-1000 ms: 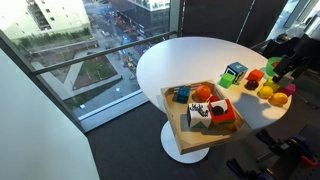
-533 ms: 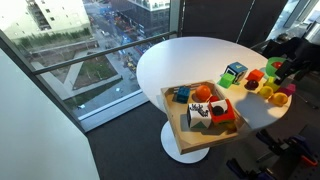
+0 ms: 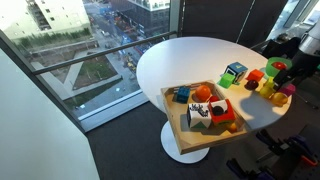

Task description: Put the orange plastic fruit in the crate

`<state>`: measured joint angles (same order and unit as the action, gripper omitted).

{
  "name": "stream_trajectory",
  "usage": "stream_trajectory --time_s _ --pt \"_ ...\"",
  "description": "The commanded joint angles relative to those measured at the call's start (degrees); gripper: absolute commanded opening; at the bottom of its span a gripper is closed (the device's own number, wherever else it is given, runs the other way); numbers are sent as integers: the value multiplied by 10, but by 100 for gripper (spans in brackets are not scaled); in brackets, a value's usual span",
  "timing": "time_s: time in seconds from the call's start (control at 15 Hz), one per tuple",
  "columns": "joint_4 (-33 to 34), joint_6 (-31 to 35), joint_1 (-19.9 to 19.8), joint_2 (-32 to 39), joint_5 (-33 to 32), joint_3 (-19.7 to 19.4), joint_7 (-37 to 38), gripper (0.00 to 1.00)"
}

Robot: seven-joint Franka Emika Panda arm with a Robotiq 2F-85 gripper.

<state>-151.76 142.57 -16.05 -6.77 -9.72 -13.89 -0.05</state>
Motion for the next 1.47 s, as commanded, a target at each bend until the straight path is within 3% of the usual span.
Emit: stream_trajectory --time_s 0.0,1.13,1.27,1.4 --pt "-6 33 -12 25 -35 -9 14 100" --pt "-17 175 -11 127 -31 -47 -5 100" --pt "-16 183 -9 134 -32 -49 -5 74" --pt "-14 189 -7 140 -34 -51 -1 58"
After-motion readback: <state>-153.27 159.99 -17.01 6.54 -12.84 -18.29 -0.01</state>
